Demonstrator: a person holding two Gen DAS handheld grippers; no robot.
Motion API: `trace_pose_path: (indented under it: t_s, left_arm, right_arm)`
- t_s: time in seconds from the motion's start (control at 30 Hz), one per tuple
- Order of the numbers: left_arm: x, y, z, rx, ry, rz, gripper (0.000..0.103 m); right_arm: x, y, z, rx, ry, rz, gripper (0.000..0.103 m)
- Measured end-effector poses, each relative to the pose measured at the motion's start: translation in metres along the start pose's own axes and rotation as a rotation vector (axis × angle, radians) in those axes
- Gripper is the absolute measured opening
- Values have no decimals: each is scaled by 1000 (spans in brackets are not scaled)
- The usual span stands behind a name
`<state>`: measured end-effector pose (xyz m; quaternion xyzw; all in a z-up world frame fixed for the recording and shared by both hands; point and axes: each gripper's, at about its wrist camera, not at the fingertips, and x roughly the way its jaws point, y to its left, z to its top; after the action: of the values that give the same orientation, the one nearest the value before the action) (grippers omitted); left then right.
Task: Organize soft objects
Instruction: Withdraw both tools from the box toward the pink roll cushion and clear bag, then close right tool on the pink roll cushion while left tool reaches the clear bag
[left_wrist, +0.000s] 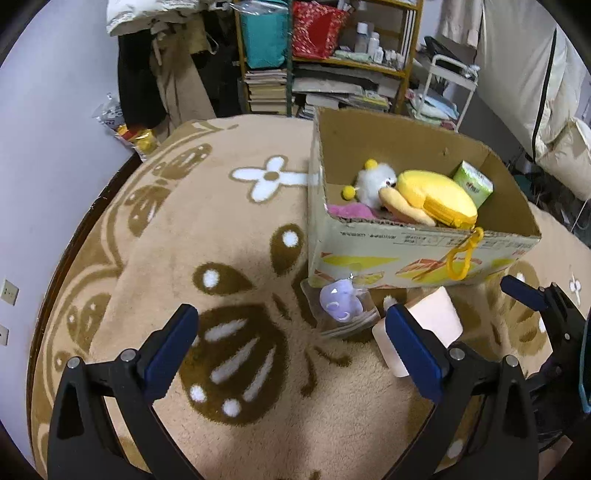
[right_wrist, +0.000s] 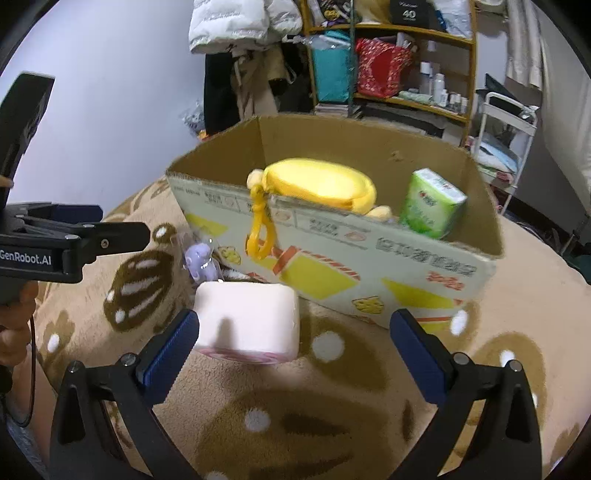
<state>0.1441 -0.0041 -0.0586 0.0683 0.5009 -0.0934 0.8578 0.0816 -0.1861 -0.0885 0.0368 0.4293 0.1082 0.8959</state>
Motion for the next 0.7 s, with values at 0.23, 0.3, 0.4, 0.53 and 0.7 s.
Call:
trace_pose_path:
  t_s: [0.23, 0.3, 0.4, 0.53, 0.7]
  left_arm:
    - [26, -8, 2, 13, 64, 5, 100]
    - [32, -9, 3, 9, 75, -12, 100]
    - [41, -12, 5, 11, 96, -48, 100]
    - [55, -13, 6, -3, 129, -77, 99]
    - [66, -15, 9, -25, 149, -106, 92]
  right_arm:
    - [16, 7, 2, 14, 39, 60, 103]
    - [20, 7, 1, 12, 52, 69, 103]
    - [29, 7, -1, 15, 73, 80, 103]
    - [36, 7, -2, 10, 88, 89, 103]
    - [37, 3, -1, 58, 74, 141, 103]
